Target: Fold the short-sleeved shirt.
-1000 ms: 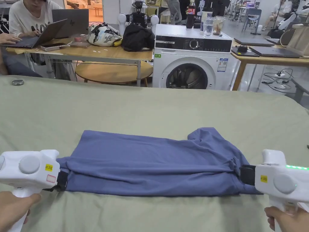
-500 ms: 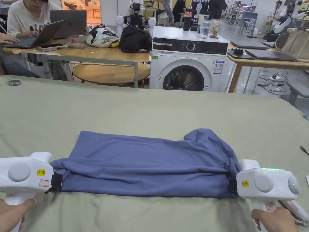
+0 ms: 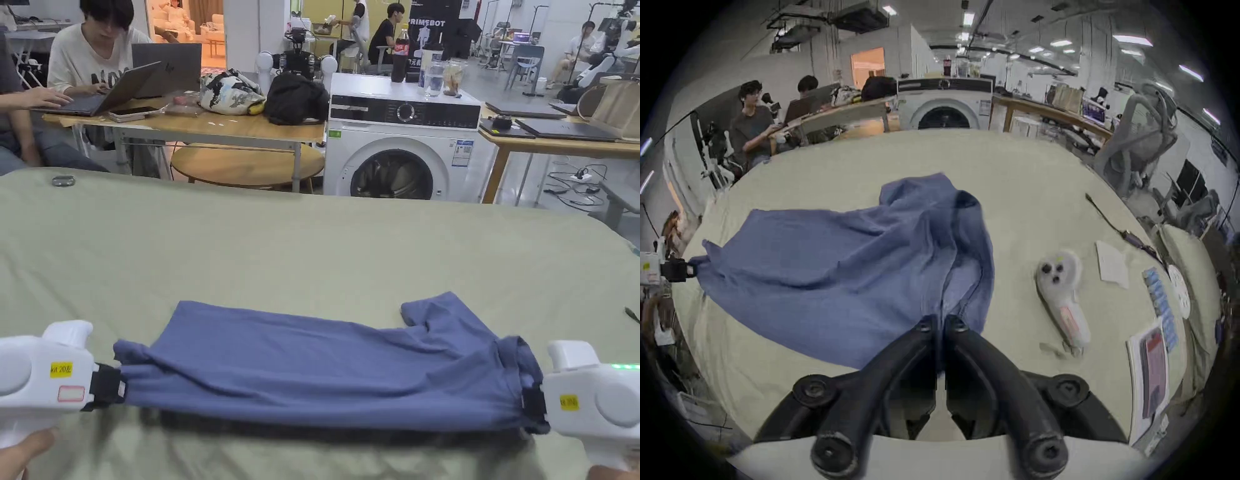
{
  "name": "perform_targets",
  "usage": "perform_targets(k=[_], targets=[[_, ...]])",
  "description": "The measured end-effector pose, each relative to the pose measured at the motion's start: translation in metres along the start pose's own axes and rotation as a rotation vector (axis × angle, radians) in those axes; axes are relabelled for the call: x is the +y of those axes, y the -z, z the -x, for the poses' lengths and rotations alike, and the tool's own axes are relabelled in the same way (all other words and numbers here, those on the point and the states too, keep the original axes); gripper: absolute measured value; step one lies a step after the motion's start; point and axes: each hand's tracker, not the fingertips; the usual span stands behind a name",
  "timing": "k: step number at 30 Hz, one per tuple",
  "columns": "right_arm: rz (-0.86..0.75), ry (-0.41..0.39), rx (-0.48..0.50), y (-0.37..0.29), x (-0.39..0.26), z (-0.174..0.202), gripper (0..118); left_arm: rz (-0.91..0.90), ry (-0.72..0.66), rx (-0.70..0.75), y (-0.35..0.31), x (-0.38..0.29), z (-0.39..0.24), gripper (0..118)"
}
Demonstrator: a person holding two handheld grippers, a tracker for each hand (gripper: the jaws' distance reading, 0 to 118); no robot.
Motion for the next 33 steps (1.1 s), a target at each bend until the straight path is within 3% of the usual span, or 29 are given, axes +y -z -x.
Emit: perform_targets(k=[6, 13, 16, 18, 19, 20, 21, 28, 29, 31, 33], targets=[[0.126, -0.081, -0.088, 0.017, -0.056, 0.014, 0, 0.063, 0.016, 0.03, 0.005, -0.054, -0.004, 3], [0.081, -0.15, -0.163, 0.032, -0.065, 0.031, 1, 0.088, 0.012, 0.055, 0.03, -0.061, -0.004, 3], [0.078, -0.13, -0.172, 0.022, -0.058, 0.033, 3, 0.095, 0.015, 0.056, 0.032, -0.051, 0.004, 3], [0.009, -0.061, -0.165, 0.006, -0.051, 0.033, 25, 0.081, 0.02, 0.06, 0.021, -0.047, -0.001, 4], [-0.05, -0.016, -0.134, -0.003, -0.046, 0.034, 42, 0.043, 0.028, 0.068, 0.015, -0.044, -0.004, 12], [-0.107, 0.022, -0.113, -0.012, -0.041, 0.036, 60, -0.008, 0.037, 0.081, 0.009, -0.04, -0.008, 30], [-0.157, 0.048, -0.093, -0.018, -0.035, 0.038, 63, -0.057, 0.041, 0.079, 0.003, -0.037, -0.011, 37], [-0.433, 0.092, -0.05, -0.028, -0.018, 0.08, 60, -0.392, 0.077, 0.036, -0.014, -0.016, -0.041, 38], [-0.45, 0.08, -0.054, -0.025, -0.015, 0.088, 46, -0.432, 0.091, 0.054, -0.014, -0.015, -0.047, 38], [-0.485, 0.067, -0.068, -0.021, -0.013, 0.102, 3, -0.488, 0.123, 0.059, -0.016, -0.014, -0.061, 36], [-0.501, 0.07, -0.056, -0.018, -0.009, 0.113, 0, -0.494, 0.133, 0.05, -0.012, -0.01, -0.068, 4]])
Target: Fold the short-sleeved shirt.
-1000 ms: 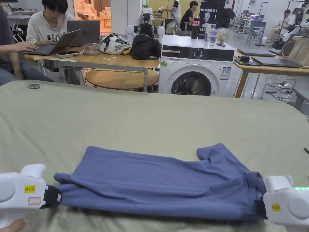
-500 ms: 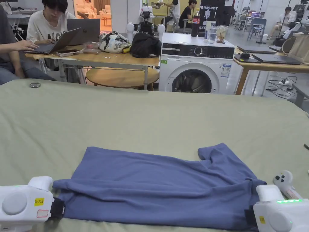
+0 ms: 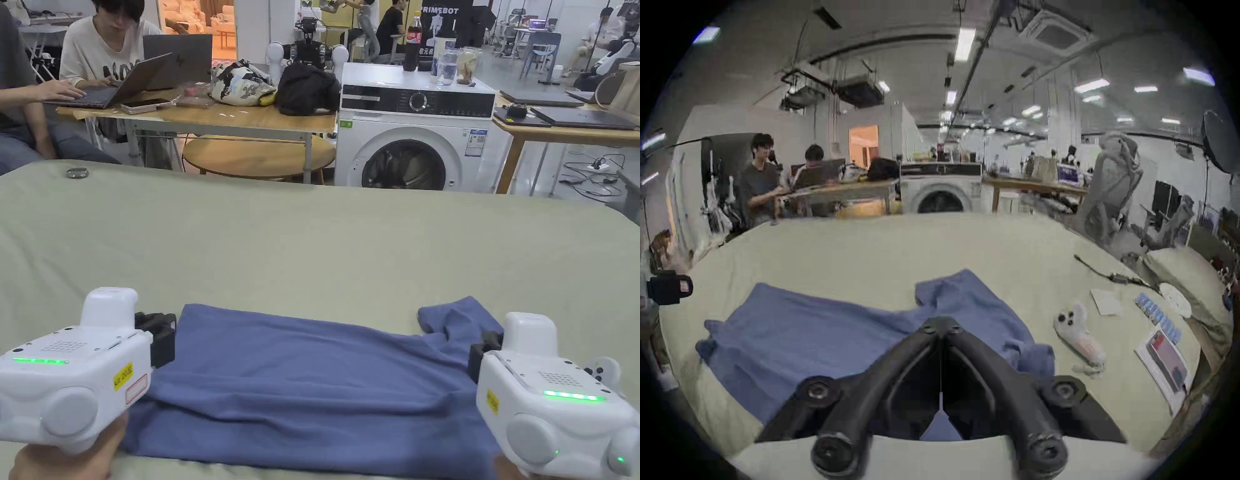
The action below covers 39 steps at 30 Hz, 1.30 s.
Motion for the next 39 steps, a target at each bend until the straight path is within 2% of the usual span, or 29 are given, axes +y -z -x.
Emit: perform_targets(k=[2, 3, 7, 11, 15, 19, 20, 21, 22, 23, 24, 28, 30, 32, 33, 34, 35, 36, 39], targets=[[0.014, 0.01, 0.039, 0.006, 0.003, 0.009, 0, -0.031, 0.013, 0.046, 0.004, 0.002, -0.006, 0], [0.016, 0.007, 0.04, 0.009, 0.004, 0.013, 0, -0.016, 0.004, 0.012, 0.008, 0.005, -0.006, 0], [0.007, -0.052, 0.026, 0.019, 0.007, 0.024, 0, 0.035, -0.004, 0.034, 0.031, 0.016, -0.002, 0], [0.023, -0.041, 0.028, 0.032, 0.01, 0.023, 0, 0.172, -0.103, 0.016, 0.071, 0.032, 0.018, 0], [0.051, -0.024, 0.041, 0.045, 0.013, 0.016, 0, 0.276, -0.142, 0.015, 0.122, 0.048, 0.041, 0], [0.072, -0.04, 0.039, 0.057, 0.013, 0.011, 0, 0.427, -0.25, -0.03, 0.176, 0.067, 0.062, 0], [0.081, -0.044, 0.039, 0.06, 0.012, 0.011, 0, 0.464, -0.281, -0.039, 0.189, 0.07, 0.067, 6], [0.09, -0.045, 0.04, 0.063, 0.011, 0.009, 0, 0.49, -0.298, -0.046, 0.197, 0.073, 0.068, 18], [0.101, -0.042, 0.042, 0.066, 0.01, 0.007, 0, 0.513, -0.3, -0.046, 0.207, 0.074, 0.07, 36], [0.112, -0.038, 0.045, 0.069, 0.009, 0.005, 0, 0.534, -0.282, -0.018, 0.218, 0.075, 0.07, 59], [0.12, -0.035, 0.047, 0.07, 0.008, 0.004, 0, 0.563, -0.261, 0.007, 0.227, 0.074, 0.069, 67], [0.151, -0.038, 0.038, 0.077, 0.001, -0.003, 0, 0.699, -0.162, 0.045, 0.259, 0.061, 0.061, 67], [0.167, -0.043, 0.034, 0.08, -0.002, -0.007, 0, 0.743, -0.101, 0.055, 0.266, 0.05, 0.054, 67], [0.185, -0.05, 0.027, 0.081, -0.005, -0.011, 0, 0.655, -0.027, 0.077, 0.256, 0.05, 0.041, 62], [0.191, -0.053, 0.023, 0.081, -0.006, -0.013, 0, 0.655, -0.014, 0.08, 0.256, 0.05, 0.041, 55], [0.194, -0.055, 0.02, 0.081, -0.006, -0.016, 0, 0.64, -0.006, 0.073, 0.253, 0.049, 0.037, 42], [0.198, -0.064, 0.012, 0.081, -0.006, -0.018, 0, 0.63, 0.0, 0.051, 0.251, 0.05, 0.035, 17], [0.199, -0.081, 0.003, 0.08, -0.006, -0.019, 0, 0.619, 0.006, 0.045, 0.249, 0.051, 0.033, 0], [0.201, -0.064, -0.004, 0.083, 0.005, -0.031, 0, 0.6, 0.016, 0.014, 0.241, 0.055, 0.034, 0]])
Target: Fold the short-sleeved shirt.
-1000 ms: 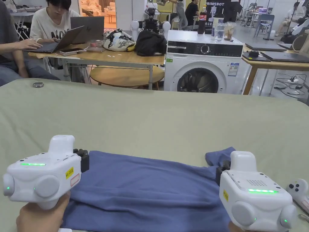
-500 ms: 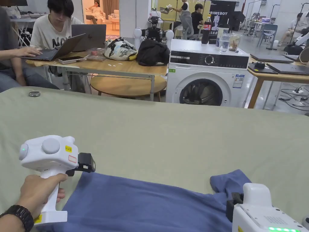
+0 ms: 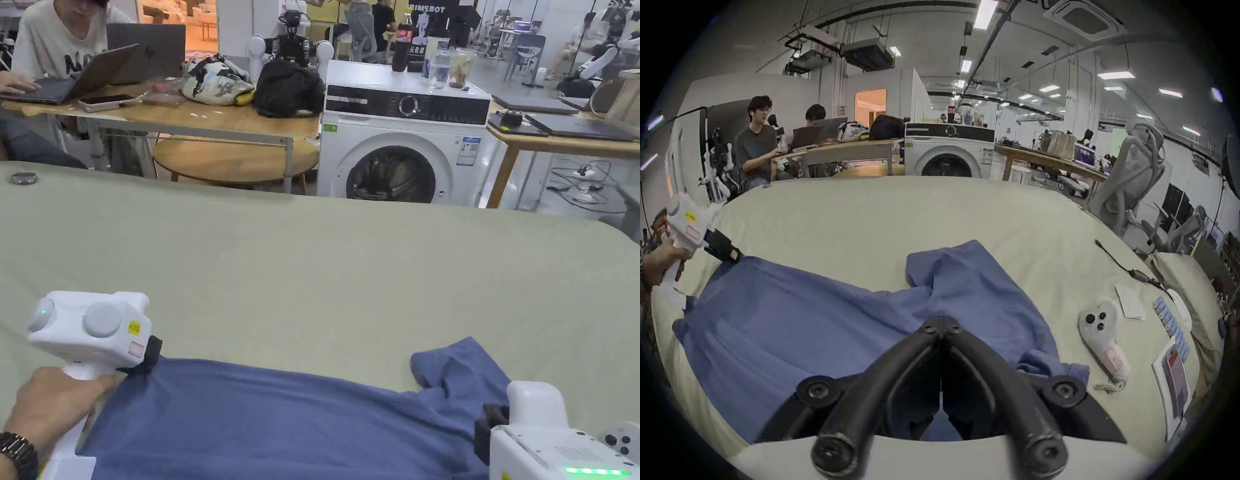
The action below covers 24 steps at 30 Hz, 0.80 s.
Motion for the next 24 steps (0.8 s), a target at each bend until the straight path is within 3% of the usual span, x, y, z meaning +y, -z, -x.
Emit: perform_targets(k=[5, 9, 10, 11, 12, 16, 21, 24], targets=[[0.012, 0.055, -0.013, 0.013, 0.041, -0.035, 0, -0.11, -0.025, -0.05, -0.03, -0.011, 0.003, 0], [0.135, 0.09, 0.008, 0.052, 0.079, -0.065, 3, -0.148, -0.022, -0.065, -0.048, -0.018, 0.006, 0], [0.18, 0.074, -0.007, 0.066, 0.086, -0.07, 19, -0.159, -0.028, -0.068, -0.05, -0.019, 0.008, 0], [0.228, 0.071, -0.006, 0.079, 0.09, -0.074, 55, -0.166, -0.035, -0.071, -0.053, -0.021, 0.009, 0], [0.266, 0.044, -0.015, 0.093, 0.093, -0.077, 71, -0.174, -0.04, -0.075, -0.057, -0.024, 0.01, 0], [0.378, -0.016, 0.004, 0.145, 0.089, -0.087, 71, -0.181, -0.044, -0.074, -0.059, -0.031, 0.016, 0], [0.552, 0.046, 0.077, 0.181, 0.066, -0.091, 69, -0.162, -0.045, -0.065, -0.058, -0.04, 0.016, 0], [0.491, 0.021, 0.058, 0.177, 0.06, -0.09, 64, -0.153, -0.038, -0.059, -0.058, -0.043, 0.014, 0]])
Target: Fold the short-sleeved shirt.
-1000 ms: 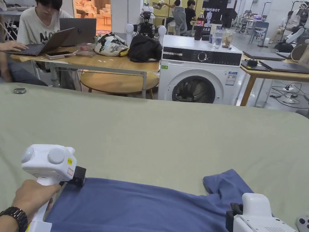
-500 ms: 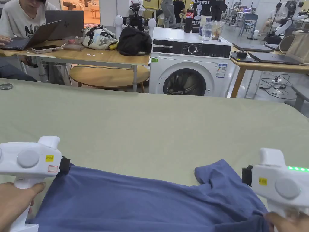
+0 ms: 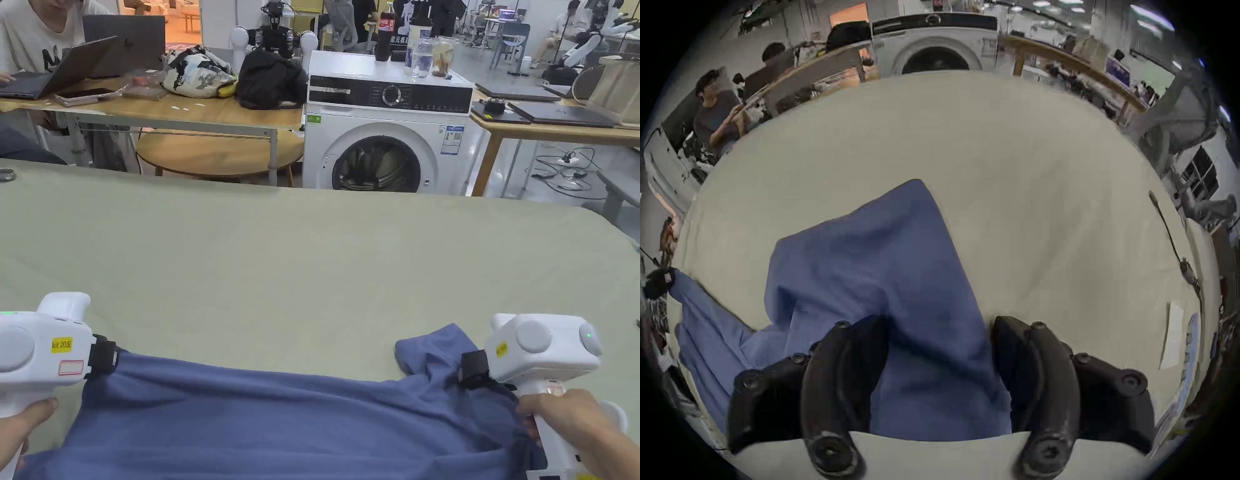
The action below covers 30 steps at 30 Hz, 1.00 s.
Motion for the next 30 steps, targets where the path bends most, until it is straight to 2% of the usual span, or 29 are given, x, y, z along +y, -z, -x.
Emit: perform_targets(k=[1, 3, 4, 6, 7, 9, 13, 22, 30], targets=[[0.0, 0.008, -0.001, -0.002, 0.001, 0.001, 57, 0.001, 0.003, 0.001, 0.0, 0.0, 0.0, 0], [-0.042, -0.006, -0.038, -0.008, 0.002, -0.003, 0, 0.0, 0.004, 0.004, 0.0, 0.0, -0.001, 0], [-0.07, -0.015, -0.06, -0.01, 0.003, -0.007, 0, 0.0, -0.002, 0.0, 0.0, 0.0, -0.001, 0], [-0.068, 0.064, 0.047, -0.016, 0.004, -0.017, 0, -0.005, -0.012, -0.006, -0.003, 0.0, -0.001, 0], [-0.093, 0.07, 0.05, -0.024, 0.002, -0.018, 0, -0.01, -0.012, -0.004, -0.006, 0.001, -0.002, 0], [-0.15, 0.047, 0.012, -0.046, -0.005, -0.014, 0, -0.021, -0.018, -0.014, -0.014, 0.0, -0.002, 0], [-0.211, 0.025, 0.017, -0.086, -0.018, -0.003, 0, -0.052, -0.023, -0.022, -0.036, -0.004, -0.004, 0], [-0.281, -0.039, -0.041, -0.158, -0.08, 0.011, 0, -0.117, -0.043, -0.053, -0.102, -0.042, -0.002, 0], [-0.301, -0.031, -0.024, -0.21, -0.148, 0.007, 0, -0.144, -0.069, -0.1, -0.147, -0.085, 0.007, 0]])
